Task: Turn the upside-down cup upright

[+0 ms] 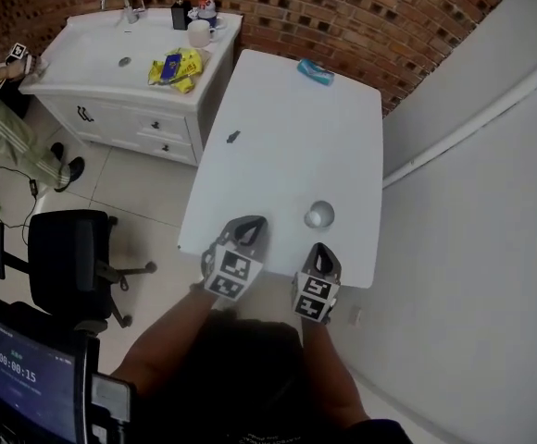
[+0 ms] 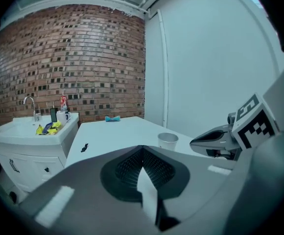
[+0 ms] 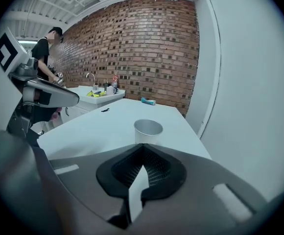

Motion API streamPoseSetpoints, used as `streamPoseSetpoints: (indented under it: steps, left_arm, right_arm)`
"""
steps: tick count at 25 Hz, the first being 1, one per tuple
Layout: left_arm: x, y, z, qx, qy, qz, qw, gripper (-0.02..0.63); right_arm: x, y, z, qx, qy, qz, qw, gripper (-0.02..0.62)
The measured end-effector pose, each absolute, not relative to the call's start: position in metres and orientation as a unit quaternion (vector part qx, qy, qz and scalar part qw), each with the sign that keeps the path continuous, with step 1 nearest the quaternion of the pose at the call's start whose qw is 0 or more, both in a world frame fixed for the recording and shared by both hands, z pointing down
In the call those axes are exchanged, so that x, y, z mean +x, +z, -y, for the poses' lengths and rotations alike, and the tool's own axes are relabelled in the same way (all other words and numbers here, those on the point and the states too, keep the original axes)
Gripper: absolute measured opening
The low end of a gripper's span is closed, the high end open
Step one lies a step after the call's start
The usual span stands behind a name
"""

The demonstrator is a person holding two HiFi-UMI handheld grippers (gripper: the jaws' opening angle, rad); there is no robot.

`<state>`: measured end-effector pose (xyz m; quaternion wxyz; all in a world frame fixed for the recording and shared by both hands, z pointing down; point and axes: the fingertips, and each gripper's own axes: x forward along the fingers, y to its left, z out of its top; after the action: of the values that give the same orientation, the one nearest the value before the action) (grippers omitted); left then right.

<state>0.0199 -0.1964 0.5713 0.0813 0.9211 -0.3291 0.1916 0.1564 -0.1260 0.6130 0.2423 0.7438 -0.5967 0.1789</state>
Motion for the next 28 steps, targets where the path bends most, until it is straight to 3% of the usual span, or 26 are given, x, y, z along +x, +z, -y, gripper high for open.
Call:
streamPoseSetpoints:
  steps: [22, 28]
  left_arm:
    - [0.034, 0.555, 0.042, 0.903, 0.192, 0.377, 0.073, -0.002]
    - [0.038, 0.543, 0.004, 0.893, 0.151, 0.404, 0.129, -0.002]
  right_arm:
    - [0.148, 0.567, -0.010, 0.703, 0.129, 0.676, 0.181, 0.011]
    - [0.166, 0.558, -0.043, 0.706, 0.130, 0.677, 0.165, 0.011]
